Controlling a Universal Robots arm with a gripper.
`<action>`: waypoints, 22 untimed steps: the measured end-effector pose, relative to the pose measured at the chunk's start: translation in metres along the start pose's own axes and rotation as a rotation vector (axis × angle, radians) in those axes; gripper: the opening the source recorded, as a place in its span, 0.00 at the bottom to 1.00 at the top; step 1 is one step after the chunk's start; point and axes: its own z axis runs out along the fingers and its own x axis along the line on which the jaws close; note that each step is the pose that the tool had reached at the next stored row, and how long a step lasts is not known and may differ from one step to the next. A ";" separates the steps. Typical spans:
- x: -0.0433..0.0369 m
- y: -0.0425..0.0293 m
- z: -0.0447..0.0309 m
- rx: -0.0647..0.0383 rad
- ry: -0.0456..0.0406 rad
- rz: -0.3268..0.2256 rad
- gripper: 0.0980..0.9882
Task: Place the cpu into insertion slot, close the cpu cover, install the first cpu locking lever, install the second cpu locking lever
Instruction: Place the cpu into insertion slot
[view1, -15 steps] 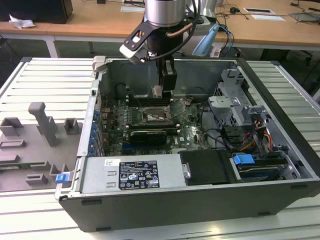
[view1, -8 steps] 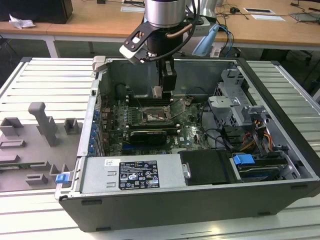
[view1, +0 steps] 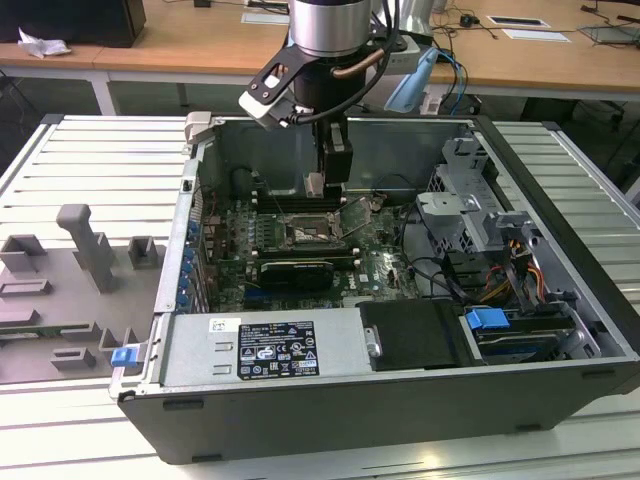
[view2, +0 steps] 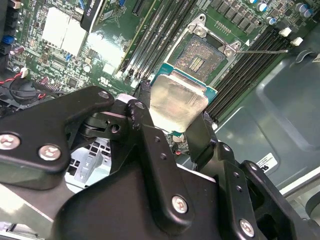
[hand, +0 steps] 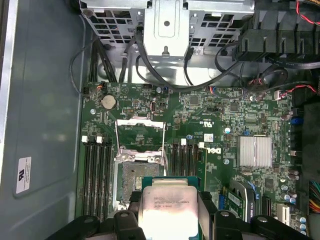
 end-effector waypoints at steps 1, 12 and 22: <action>0.0000 0.0000 0.0002 0.000 0.0000 0.001 0.48; 0.0002 -0.0006 0.0057 0.000 -0.0019 0.022 0.48; 0.0014 -0.0021 0.0227 -0.003 -0.0093 0.027 0.48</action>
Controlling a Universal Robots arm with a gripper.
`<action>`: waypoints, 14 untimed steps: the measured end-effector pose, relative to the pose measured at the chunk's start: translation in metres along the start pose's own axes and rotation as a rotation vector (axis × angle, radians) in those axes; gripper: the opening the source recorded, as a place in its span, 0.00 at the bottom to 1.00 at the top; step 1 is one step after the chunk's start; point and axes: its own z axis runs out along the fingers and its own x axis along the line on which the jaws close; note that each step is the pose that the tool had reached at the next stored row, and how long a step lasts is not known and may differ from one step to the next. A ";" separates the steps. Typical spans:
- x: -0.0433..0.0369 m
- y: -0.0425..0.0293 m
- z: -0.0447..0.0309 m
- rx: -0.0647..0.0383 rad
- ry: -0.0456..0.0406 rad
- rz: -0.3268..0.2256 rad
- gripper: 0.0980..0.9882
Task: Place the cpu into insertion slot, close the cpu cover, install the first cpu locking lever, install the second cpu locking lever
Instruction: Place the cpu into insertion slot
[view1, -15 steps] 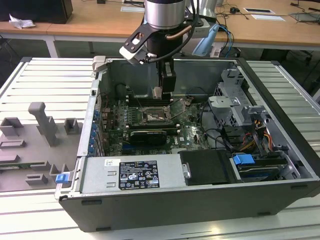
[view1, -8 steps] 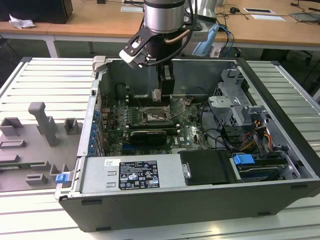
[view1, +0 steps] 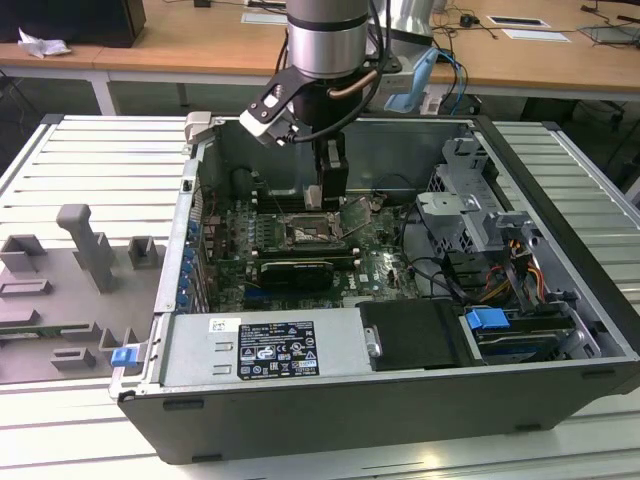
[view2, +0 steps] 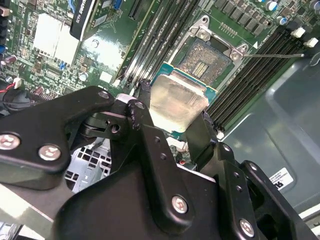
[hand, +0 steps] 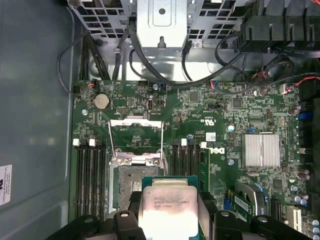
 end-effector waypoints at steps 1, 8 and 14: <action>0.0000 -0.0001 0.0007 0.000 -0.0002 0.000 0.48; -0.0001 -0.0004 0.0040 0.000 0.0000 0.000 0.48; 0.0026 -0.0007 0.0079 0.000 -0.0001 0.000 0.48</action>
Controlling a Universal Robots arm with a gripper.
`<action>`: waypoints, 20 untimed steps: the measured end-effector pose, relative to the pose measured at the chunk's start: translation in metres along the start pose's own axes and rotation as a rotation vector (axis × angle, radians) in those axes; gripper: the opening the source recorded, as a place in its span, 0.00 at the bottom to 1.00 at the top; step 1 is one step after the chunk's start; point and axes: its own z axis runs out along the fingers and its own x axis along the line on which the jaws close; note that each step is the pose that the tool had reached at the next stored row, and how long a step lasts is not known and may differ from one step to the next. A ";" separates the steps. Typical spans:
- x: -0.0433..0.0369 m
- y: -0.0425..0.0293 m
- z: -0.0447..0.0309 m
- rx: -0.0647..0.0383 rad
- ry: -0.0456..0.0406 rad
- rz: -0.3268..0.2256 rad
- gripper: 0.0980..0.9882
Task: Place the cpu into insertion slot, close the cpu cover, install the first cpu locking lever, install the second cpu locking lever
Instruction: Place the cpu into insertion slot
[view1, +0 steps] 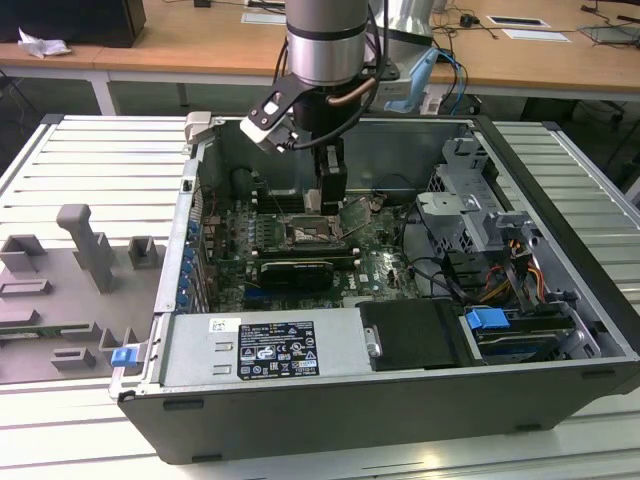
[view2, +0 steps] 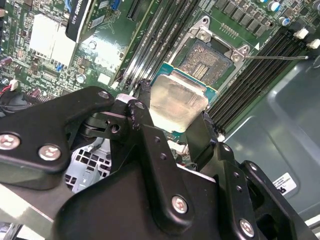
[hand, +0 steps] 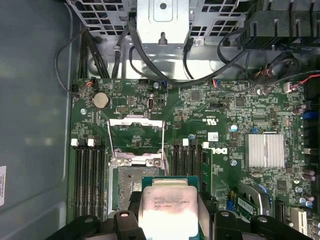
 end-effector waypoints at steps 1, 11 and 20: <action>0.0013 -0.0002 0.0017 0.000 0.0000 0.000 0.48; 0.0193 -0.0019 0.0236 0.000 0.0001 -0.001 0.48; 0.0240 -0.0092 0.0461 -0.001 0.0028 -0.030 0.48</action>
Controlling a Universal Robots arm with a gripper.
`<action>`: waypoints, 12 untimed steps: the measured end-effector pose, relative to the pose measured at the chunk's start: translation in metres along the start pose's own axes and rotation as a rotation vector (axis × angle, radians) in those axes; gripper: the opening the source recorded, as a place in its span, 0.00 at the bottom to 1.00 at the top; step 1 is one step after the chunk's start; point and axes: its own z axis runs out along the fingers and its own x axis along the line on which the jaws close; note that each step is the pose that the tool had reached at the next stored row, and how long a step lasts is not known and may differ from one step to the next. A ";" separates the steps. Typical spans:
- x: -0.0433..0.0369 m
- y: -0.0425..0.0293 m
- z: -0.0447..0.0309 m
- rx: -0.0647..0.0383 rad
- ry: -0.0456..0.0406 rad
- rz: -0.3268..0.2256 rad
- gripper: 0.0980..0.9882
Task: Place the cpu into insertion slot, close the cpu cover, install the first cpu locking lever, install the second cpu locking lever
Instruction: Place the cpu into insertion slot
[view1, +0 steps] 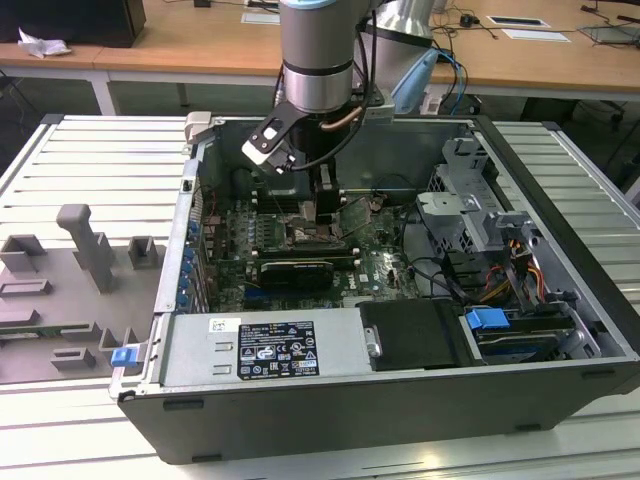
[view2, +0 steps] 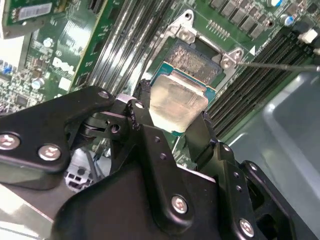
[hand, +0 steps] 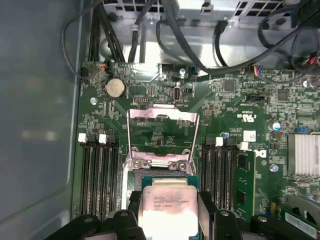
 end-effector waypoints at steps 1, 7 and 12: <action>0.0009 -0.0025 0.0043 0.000 0.0000 0.000 0.48; 0.0026 -0.0057 0.0180 0.000 -0.0001 0.001 0.48; 0.0044 -0.0066 0.0275 -0.001 -0.0026 0.029 0.48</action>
